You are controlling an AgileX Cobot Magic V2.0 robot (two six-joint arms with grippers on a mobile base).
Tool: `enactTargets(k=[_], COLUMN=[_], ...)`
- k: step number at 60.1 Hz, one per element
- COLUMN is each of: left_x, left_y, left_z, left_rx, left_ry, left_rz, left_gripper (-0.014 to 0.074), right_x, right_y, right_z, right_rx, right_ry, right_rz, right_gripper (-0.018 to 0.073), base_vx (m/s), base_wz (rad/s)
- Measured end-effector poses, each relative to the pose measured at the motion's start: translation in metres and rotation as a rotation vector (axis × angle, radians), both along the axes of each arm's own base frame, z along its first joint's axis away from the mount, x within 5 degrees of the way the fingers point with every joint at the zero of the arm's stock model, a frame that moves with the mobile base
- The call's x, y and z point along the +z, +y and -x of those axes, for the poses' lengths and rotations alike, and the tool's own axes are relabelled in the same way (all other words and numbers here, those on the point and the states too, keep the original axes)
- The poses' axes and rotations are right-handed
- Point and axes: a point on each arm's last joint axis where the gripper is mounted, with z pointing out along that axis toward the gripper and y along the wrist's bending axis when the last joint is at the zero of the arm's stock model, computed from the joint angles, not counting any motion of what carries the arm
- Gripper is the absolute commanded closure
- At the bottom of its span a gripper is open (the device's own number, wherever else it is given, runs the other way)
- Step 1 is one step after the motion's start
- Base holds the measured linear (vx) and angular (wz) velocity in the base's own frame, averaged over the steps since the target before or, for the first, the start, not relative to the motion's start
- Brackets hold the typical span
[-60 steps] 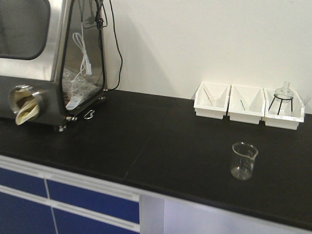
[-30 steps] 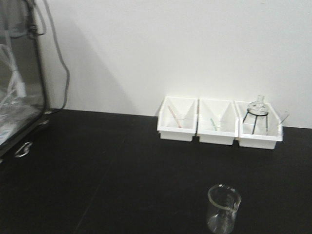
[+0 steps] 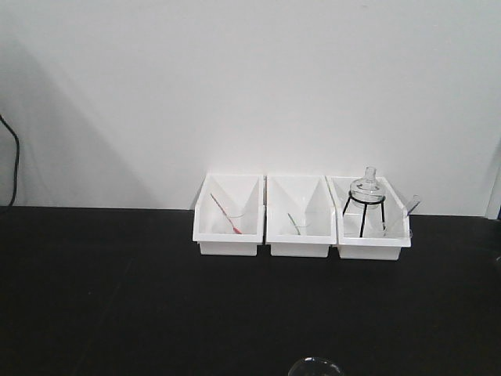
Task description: Grab transparent chemical and place on left bench
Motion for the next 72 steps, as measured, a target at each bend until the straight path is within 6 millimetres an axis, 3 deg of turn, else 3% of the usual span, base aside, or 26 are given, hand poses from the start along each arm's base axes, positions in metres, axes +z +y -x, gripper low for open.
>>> enactTargets(k=[55, 64, 72], left_x=[0.0, 0.0, 0.0], left_y=[0.0, 0.0, 0.0], left_z=[0.0, 0.0, 0.0], left_rx=[0.0, 0.0, 0.0], left_ry=[0.0, 0.0, 0.0], left_rz=[0.0, 0.0, 0.0], left_gripper=[0.06, 0.06, 0.06], right_x=[0.0, 0.006, 0.015], right_y=[0.001, 0.002, -0.001], right_z=[0.0, -0.003, -0.021], right_rx=[0.003, -0.004, -0.063], right_ry=[0.001, -0.044, -0.099], right_rz=[-0.015, -0.114, -0.253], right_gripper=[0.0561, 0.0561, 0.0559], base_vx=[0.05, 0.0, 0.0], base_wz=[-0.06, 0.0, 0.0])
